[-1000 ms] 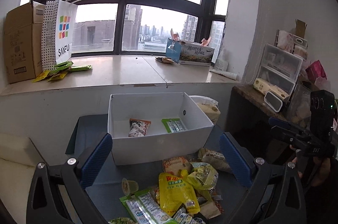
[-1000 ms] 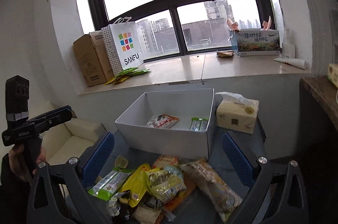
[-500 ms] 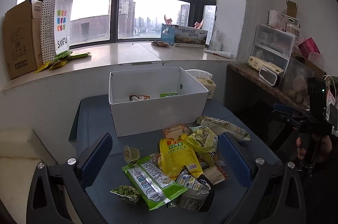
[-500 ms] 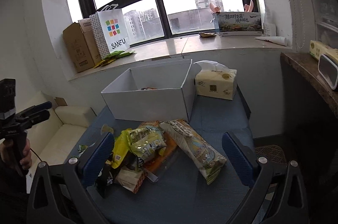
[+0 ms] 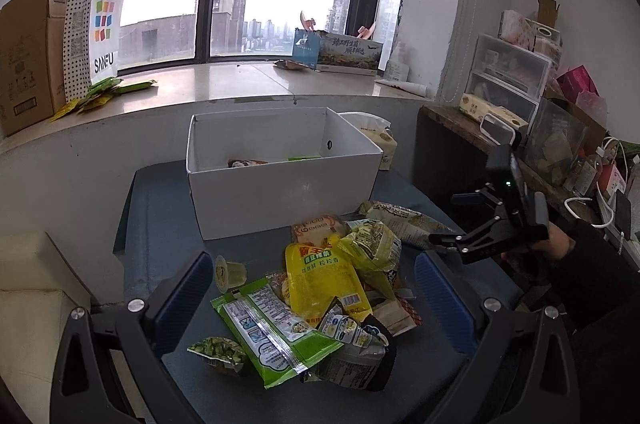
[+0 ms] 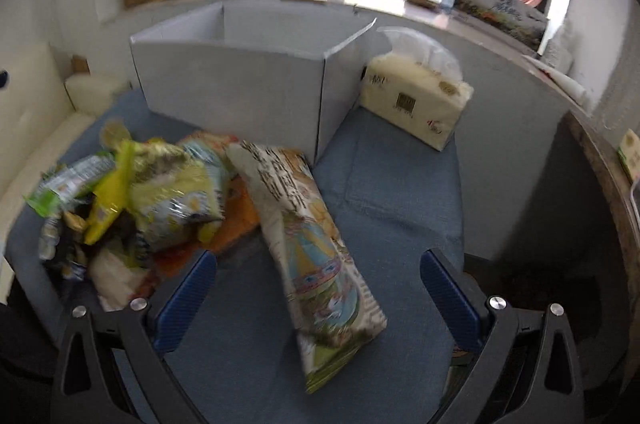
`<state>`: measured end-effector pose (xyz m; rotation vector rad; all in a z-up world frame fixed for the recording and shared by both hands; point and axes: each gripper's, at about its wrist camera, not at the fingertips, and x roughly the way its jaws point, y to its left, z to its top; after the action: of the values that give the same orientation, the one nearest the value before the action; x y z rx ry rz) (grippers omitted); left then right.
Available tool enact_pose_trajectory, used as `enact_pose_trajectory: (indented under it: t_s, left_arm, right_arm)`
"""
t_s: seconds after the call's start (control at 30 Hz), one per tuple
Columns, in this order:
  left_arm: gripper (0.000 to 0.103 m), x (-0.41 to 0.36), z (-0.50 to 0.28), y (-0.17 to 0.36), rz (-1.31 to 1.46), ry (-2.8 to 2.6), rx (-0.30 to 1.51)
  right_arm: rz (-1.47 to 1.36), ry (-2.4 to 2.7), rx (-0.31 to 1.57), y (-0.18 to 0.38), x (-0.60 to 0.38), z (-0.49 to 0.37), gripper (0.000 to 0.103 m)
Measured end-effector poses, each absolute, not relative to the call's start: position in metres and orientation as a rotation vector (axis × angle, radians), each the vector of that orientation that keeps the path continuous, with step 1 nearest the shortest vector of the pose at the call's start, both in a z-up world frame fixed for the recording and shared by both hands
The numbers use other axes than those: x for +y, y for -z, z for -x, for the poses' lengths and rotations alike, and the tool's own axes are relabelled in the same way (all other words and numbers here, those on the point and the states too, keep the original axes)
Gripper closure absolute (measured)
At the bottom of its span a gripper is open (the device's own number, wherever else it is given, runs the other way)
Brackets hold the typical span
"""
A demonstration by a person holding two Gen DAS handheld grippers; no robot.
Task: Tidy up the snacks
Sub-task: 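Grasp long printed biscuit bag with right tool while left tool grasps green chip bag, then lower both held bags into the white box and open both tools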
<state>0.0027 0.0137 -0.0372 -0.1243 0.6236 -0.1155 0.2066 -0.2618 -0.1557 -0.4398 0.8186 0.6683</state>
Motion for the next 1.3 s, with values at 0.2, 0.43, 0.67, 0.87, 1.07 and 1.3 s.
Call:
enact_pose_trajectory:
  t_s: [0.2,0.43,0.67,0.87,1.07,1.3]
  left_arm:
    - [0.0,-0.003,-0.021,0.046,0.092,0.191,0.661]
    - [0.0,-0.048,-0.062,0.059,-0.035,0.288,0.742]
    - [0.0,-0.099,-0.117,0.086,-0.193,0.333,0.855]
    - [0.0,-0.126,-0.16,0.118,-0.286,0.306,0.989]
    - [0.003,-0.133,-0.174,0.145,-0.36,0.251,1.059]
    - [0.04,-0.102,-0.151,0.116,-0.26,0.24,0.922]
  right_arm:
    - [0.498,-0.711,0.932,0.19,-0.246,-0.236,0.026]
    - [0.396,-0.744,0.97,0.184,-0.264,-0.228,0.064]
    - [0.161,-0.748,0.888,0.136,-0.311,-0.192,0.064]
    - [0.069,-0.725,0.82,0.107,-0.334,-0.17,0.064]
    - [0.039,-0.698,0.801,0.098,-0.339,-0.167,0.064]
    - [0.021,-0.701,0.812,0.1,-0.344,-0.168,0.063]
